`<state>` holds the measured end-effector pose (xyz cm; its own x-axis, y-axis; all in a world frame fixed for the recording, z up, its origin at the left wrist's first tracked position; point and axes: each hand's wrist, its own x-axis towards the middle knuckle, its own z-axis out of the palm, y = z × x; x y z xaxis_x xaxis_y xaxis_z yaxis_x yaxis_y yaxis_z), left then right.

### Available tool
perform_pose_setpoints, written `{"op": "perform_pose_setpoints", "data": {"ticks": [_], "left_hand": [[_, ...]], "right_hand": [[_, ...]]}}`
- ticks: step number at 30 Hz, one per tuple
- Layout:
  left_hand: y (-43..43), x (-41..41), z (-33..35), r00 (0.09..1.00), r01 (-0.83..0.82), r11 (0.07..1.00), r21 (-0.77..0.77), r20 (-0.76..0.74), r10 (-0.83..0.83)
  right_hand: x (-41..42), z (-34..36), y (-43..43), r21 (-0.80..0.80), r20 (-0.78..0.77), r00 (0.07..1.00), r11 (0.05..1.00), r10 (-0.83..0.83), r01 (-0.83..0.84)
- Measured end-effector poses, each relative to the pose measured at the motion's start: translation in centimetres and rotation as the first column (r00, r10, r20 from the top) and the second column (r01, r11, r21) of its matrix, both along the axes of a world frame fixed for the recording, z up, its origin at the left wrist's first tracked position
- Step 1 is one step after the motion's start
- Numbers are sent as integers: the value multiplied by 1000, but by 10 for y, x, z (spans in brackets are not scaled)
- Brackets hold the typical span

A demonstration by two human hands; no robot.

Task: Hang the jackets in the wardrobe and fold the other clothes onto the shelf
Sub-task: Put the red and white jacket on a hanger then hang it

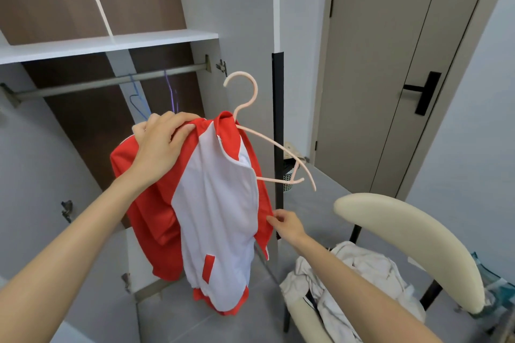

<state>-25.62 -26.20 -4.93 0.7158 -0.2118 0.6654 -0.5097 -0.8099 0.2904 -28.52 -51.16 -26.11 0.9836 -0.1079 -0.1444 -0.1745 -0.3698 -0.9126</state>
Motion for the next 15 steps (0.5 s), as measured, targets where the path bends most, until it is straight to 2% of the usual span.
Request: {"op": "perform_pose_setpoints", "data": {"ticks": [6, 11, 15], "left_hand": [[20, 4, -17, 997, -65, 998, 9, -41, 65], [42, 9, -35, 997, -32, 999, 23, -76, 34], [55, 5, -52, 994, 19, 992, 128, -107, -6]], "right_hand": [[8, 20, -39, 76, 183, 954, 971, -238, 228], [13, 55, -70, -37, 328, 922, 973, -204, 228], [16, 88, -83, -141, 432, 880, 949, -196, 281]]}}
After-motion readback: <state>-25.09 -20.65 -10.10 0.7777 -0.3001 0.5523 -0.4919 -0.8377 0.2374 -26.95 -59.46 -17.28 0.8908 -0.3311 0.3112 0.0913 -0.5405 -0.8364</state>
